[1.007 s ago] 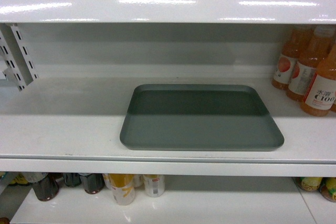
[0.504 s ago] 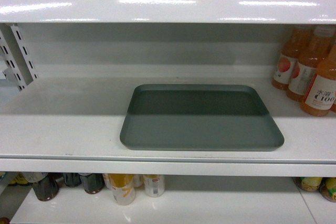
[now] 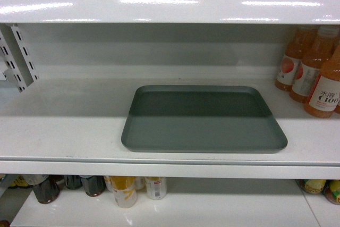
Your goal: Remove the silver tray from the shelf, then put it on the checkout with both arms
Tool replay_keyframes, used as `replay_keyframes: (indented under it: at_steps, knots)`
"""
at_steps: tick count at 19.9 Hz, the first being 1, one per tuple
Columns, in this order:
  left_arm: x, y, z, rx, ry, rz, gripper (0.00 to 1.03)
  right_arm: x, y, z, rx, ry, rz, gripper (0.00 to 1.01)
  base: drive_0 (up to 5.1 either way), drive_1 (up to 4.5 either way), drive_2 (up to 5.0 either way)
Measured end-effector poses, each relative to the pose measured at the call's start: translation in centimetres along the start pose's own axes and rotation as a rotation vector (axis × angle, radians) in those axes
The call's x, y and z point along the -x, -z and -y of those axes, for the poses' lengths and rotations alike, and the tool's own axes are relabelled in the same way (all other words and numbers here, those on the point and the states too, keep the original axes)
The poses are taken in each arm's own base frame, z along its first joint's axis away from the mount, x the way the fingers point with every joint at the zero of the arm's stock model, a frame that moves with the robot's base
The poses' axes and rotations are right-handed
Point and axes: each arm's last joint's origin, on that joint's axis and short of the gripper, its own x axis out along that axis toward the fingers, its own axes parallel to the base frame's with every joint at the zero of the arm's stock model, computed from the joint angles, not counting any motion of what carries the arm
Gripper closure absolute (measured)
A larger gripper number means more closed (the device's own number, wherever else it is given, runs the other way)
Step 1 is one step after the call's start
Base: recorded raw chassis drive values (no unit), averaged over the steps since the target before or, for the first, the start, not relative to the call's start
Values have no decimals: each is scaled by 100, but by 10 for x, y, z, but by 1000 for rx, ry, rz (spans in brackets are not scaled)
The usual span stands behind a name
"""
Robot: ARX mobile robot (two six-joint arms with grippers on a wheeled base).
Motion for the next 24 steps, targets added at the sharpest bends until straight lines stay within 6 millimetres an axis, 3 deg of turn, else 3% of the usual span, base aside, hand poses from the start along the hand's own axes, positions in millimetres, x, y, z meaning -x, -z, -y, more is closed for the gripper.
replay_keyframes:
  at_steps: [24]
  knots:
    - [0, 0, 0, 0, 0, 0, 5, 0, 0, 0, 0, 0, -2, 3, 0, 0, 0]
